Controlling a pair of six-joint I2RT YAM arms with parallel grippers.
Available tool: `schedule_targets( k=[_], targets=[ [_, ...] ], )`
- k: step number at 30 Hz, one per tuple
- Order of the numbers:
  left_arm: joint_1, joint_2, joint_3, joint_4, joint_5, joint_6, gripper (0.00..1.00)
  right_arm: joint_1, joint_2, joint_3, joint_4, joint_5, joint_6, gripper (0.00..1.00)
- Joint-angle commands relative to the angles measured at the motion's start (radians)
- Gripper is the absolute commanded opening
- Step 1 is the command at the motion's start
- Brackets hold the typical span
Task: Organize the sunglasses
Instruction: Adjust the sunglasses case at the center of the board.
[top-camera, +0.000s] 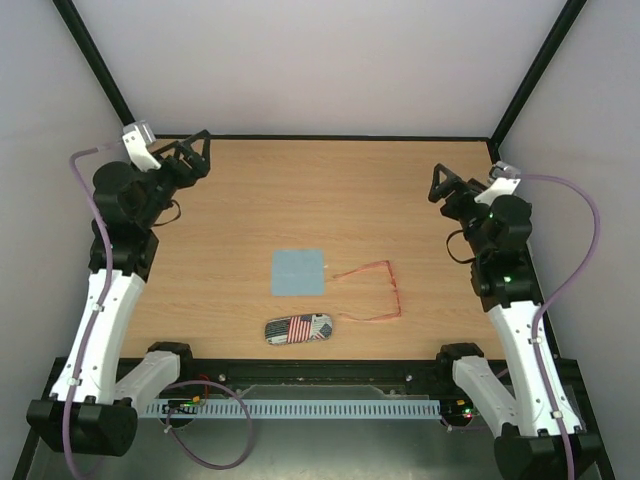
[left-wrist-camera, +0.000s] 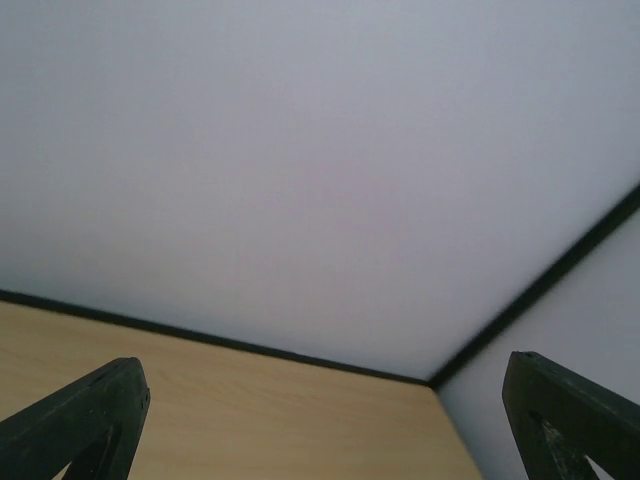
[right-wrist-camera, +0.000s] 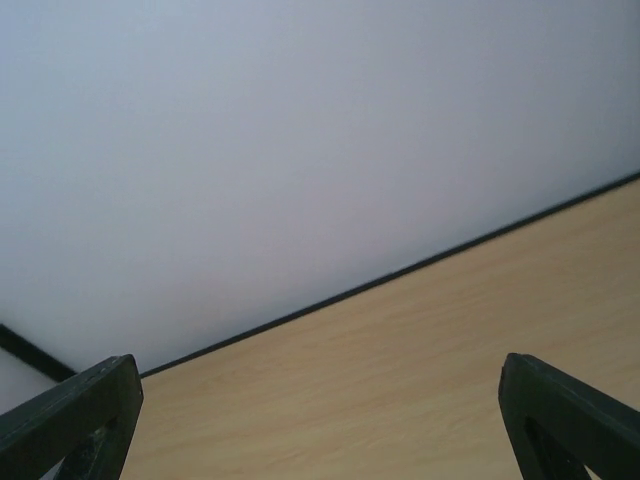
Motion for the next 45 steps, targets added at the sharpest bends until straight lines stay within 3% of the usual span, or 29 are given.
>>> schedule_targets(
  k=[1, 3, 6, 11, 19, 24, 28, 35, 39, 45],
  targets=[
    [0.039, -0.038, -0.034, -0.030, 0.215, -0.191, 1.00, -0.003, -0.002, 0.047, -0.221, -0.180, 0.144, 0.99],
    [0.057, -0.041, -0.064, 0.037, 0.317, -0.249, 0.99, -0.002, 0.017, 0.068, -0.241, -0.273, 0.144, 0.99],
    [0.054, -0.026, -0.078, 0.055, 0.362, -0.316, 0.99, -0.002, 0.051, 0.080, -0.260, -0.375, 0.181, 0.99],
    [-0.055, 0.014, 0.004, -0.079, 0.275, -0.241, 1.00, 0.021, 0.127, 0.059, -0.228, -0.504, 0.224, 0.99],
    [-0.340, 0.125, 0.154, -0.357, -0.038, -0.080, 1.00, 0.250, 0.342, 0.169, -0.298, -0.410, 0.163, 0.99],
    [-0.361, 0.153, 0.093, -0.409, -0.023, -0.056, 0.99, 0.358, 0.445, 0.276, -0.460, -0.272, 0.070, 0.99],
    [-0.381, 0.106, -0.023, -0.403, -0.005, -0.057, 0.99, 0.376, 0.430, 0.210, -0.531, -0.200, 0.061, 0.99],
    [-0.388, 0.080, -0.105, -0.467, 0.053, -0.016, 0.99, 0.377, 0.286, 0.025, -0.479, -0.174, 0.068, 0.99],
    [-0.406, 0.059, -0.149, -0.473, 0.062, -0.014, 1.00, 0.376, 0.279, 0.011, -0.509, -0.174, 0.034, 0.99],
    [-0.427, -0.006, -0.240, -0.434, 0.020, -0.082, 0.99, 0.377, 0.293, -0.036, -0.472, -0.183, 0.128, 0.99]
  ],
)
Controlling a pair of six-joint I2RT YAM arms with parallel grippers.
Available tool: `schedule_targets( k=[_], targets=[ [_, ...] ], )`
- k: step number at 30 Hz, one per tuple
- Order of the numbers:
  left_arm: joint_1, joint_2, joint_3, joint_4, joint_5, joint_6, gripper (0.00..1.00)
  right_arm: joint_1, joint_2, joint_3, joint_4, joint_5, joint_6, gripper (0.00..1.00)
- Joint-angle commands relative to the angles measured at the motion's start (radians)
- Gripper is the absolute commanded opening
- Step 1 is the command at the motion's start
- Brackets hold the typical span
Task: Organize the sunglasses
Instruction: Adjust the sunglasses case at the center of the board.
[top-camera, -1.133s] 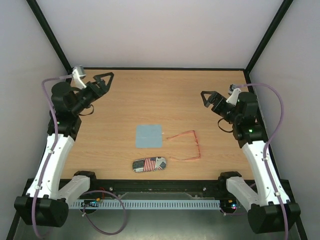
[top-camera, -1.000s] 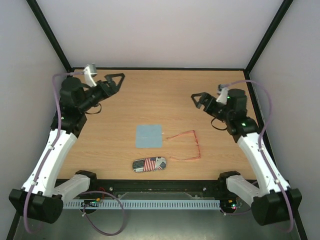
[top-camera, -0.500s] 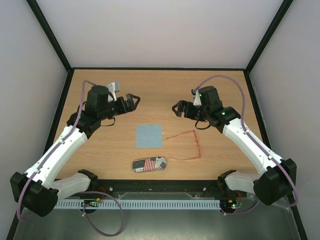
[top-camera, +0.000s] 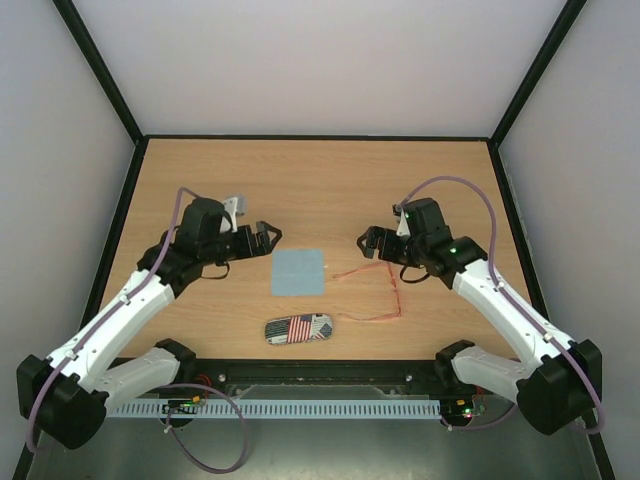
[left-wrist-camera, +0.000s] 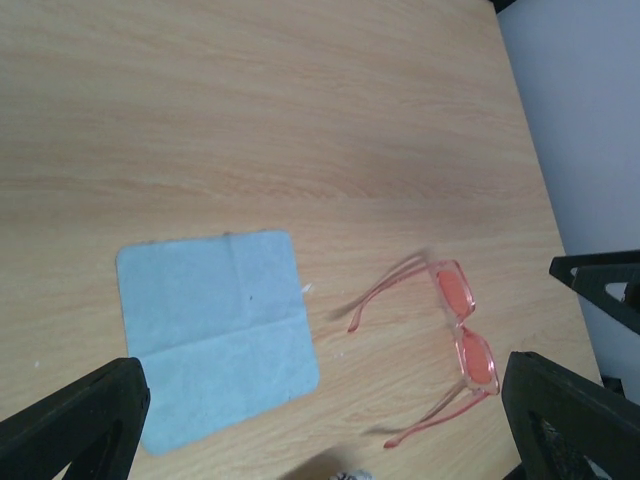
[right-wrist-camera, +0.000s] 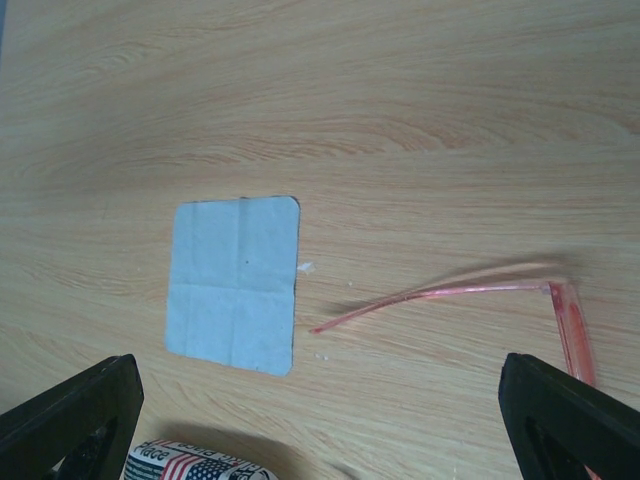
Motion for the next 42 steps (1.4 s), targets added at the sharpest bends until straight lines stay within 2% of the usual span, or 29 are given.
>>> schedule_targets(
  k=[1, 5, 14, 27, 31, 35, 42],
  targets=[
    [-0.010, -0.075, -0.078, 0.035, -0.013, -0.068, 0.99, 0.002, -0.002, -0.063, 0.001, -0.003, 0.061, 0.99],
    [-0.010, -0.123, -0.105, 0.033, -0.076, -0.121, 1.00, 0.002, -0.026, -0.110, -0.002, -0.004, 0.057, 0.99],
    [-0.010, -0.137, -0.161, -0.005, -0.017, -0.149, 0.99, 0.002, -0.080, -0.164, -0.019, -0.100, 0.033, 0.99],
    [-0.014, -0.134, -0.199, -0.068, 0.017, -0.137, 0.99, 0.027, -0.027, -0.134, -0.027, -0.130, -0.013, 0.99],
    [-0.015, -0.151, -0.204, -0.106, 0.001, -0.134, 1.00, 0.128, -0.027, -0.139, -0.027, -0.096, -0.024, 0.98],
    [-0.015, -0.190, -0.188, -0.138, -0.023, -0.153, 1.00, 0.293, 0.008, -0.128, 0.000, -0.084, -0.081, 0.98],
    [-0.014, -0.247, -0.140, -0.193, -0.044, -0.167, 1.00, 0.540, 0.207, -0.005, 0.009, 0.005, -0.157, 1.00]
  ],
)
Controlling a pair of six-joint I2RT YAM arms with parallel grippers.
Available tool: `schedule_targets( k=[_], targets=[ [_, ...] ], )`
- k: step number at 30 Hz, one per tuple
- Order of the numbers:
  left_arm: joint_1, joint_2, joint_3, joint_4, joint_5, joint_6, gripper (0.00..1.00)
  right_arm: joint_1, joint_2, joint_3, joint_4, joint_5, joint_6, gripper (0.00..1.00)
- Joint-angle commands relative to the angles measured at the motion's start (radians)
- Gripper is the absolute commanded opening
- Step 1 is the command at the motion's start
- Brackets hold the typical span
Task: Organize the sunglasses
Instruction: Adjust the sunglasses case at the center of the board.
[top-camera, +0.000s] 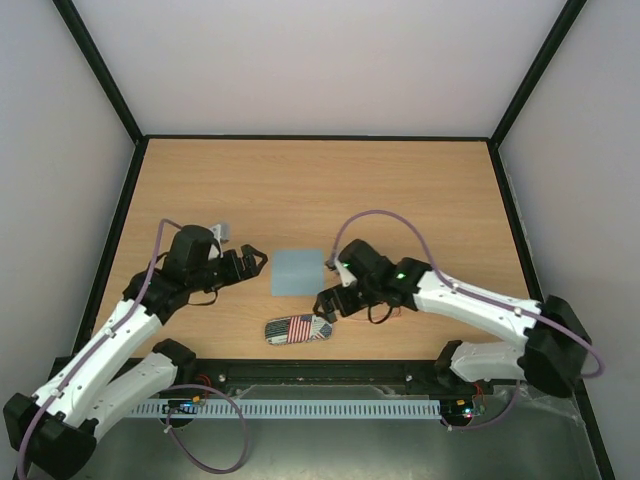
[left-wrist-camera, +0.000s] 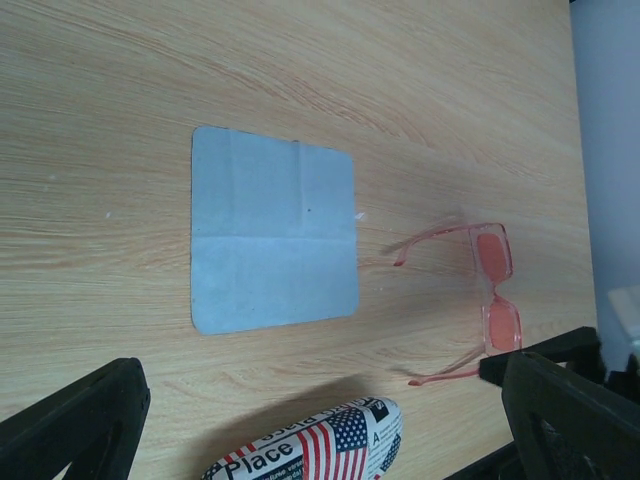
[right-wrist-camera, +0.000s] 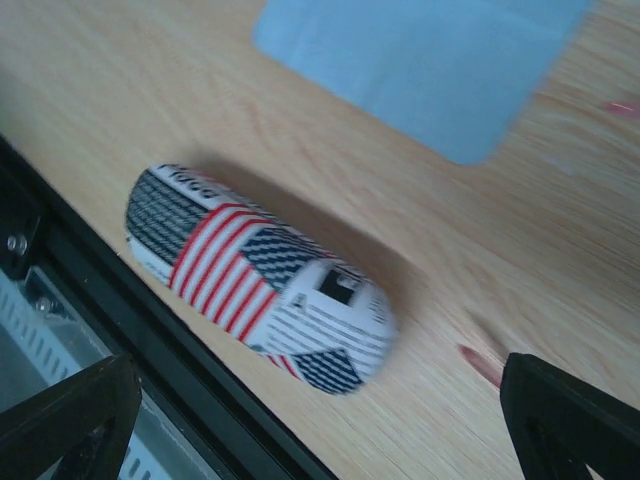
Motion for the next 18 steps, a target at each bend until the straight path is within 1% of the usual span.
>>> schedule_targets(
  k=[1, 2, 4, 7, 9, 14, 18],
  targets=[
    [-0.004, -0.043, 0.044, -0.063, -0.014, -0.019, 0.99, 0.118, 0.138, 0.109, -0.011, 0.067, -0.084, 1.00],
    [-0.004, -0.055, 0.045, -0.067, -0.015, -0.024, 0.99, 0.133, 0.169, 0.124, -0.007, 0.085, -0.092, 0.99],
    [-0.004, -0.082, 0.044, -0.078, -0.017, -0.029, 0.99, 0.146, 0.217, 0.140, 0.013, 0.071, -0.104, 0.99],
    [-0.004, -0.113, 0.038, -0.096, -0.027, -0.031, 1.00, 0.157, 0.256, 0.143, 0.049, 0.046, -0.123, 0.99],
    [-0.004, -0.139, 0.031, -0.108, -0.038, -0.037, 0.99, 0.176, 0.275, 0.140, 0.049, 0.058, -0.143, 0.99],
    [-0.004, -0.187, 0.002, -0.107, -0.037, -0.060, 1.00, 0.246, 0.317, 0.141, 0.022, 0.171, -0.150, 0.99],
    [-0.004, -0.185, -0.016, -0.098, -0.023, -0.060, 0.99, 0.295, 0.338, 0.159, -0.030, 0.250, -0.104, 0.99]
  ],
)
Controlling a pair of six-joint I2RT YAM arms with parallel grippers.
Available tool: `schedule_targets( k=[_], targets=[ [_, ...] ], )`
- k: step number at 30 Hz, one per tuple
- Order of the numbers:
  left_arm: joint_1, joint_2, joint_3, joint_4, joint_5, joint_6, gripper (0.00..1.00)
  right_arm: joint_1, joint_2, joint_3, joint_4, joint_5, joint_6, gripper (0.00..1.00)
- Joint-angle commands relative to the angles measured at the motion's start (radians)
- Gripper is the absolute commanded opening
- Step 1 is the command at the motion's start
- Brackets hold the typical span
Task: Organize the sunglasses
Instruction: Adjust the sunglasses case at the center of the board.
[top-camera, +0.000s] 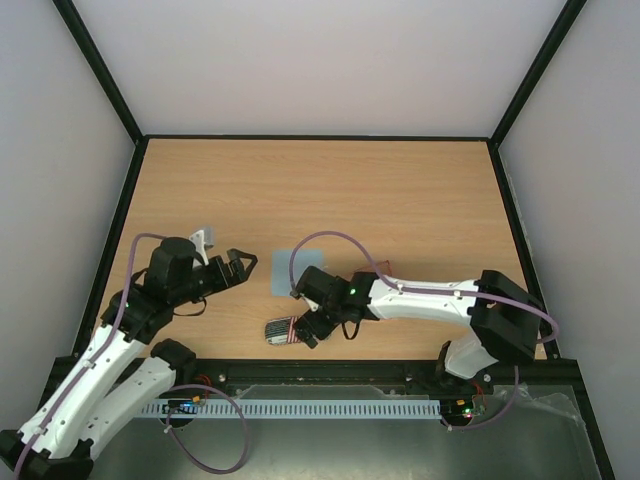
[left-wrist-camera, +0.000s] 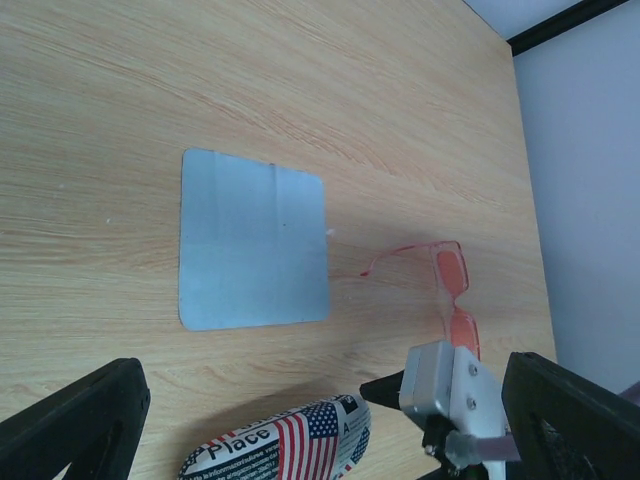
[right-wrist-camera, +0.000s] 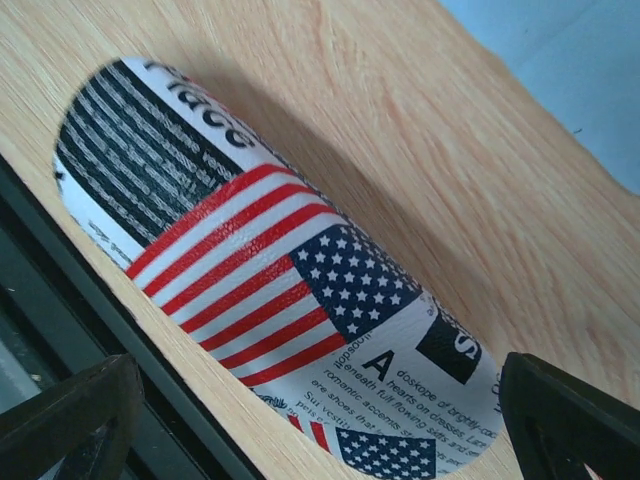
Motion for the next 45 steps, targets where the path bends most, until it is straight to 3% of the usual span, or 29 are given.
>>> schedule_targets(
  k=[1, 5, 11, 17, 21, 31, 45],
  targets=[
    [-0.004, 0.001, -0.031, -0.014, 0.012, -0.011, 0.99, 0.059, 0.010, 0.034, -0.086, 0.116, 0.036, 0.99],
    [-0.004, 0.007, -0.054, 0.007, 0.025, -0.012, 0.99, 0.145, -0.034, 0.048, -0.135, 0.189, 0.120, 0.99],
    [-0.004, 0.027, -0.079, 0.056, 0.050, -0.011, 1.00, 0.181, -0.052, 0.011, -0.164, 0.148, 0.294, 0.69],
    [-0.005, 0.087, -0.087, 0.076, 0.078, 0.022, 1.00, 0.182, -0.093, -0.079, -0.088, 0.091, 0.396, 0.61],
    [-0.006, 0.096, -0.099, 0.094, 0.089, 0.023, 1.00, 0.182, -0.064, -0.100, -0.074, 0.091, 0.412, 0.49],
    [-0.010, 0.091, -0.115, 0.095, 0.094, 0.023, 1.00, 0.108, 0.029, -0.107, -0.031, 0.088, 0.427, 0.41],
    [-0.010, 0.081, -0.122, 0.093, 0.092, 0.024, 1.00, -0.022, 0.104, -0.024, -0.058, 0.155, 0.337, 0.43]
  ],
)
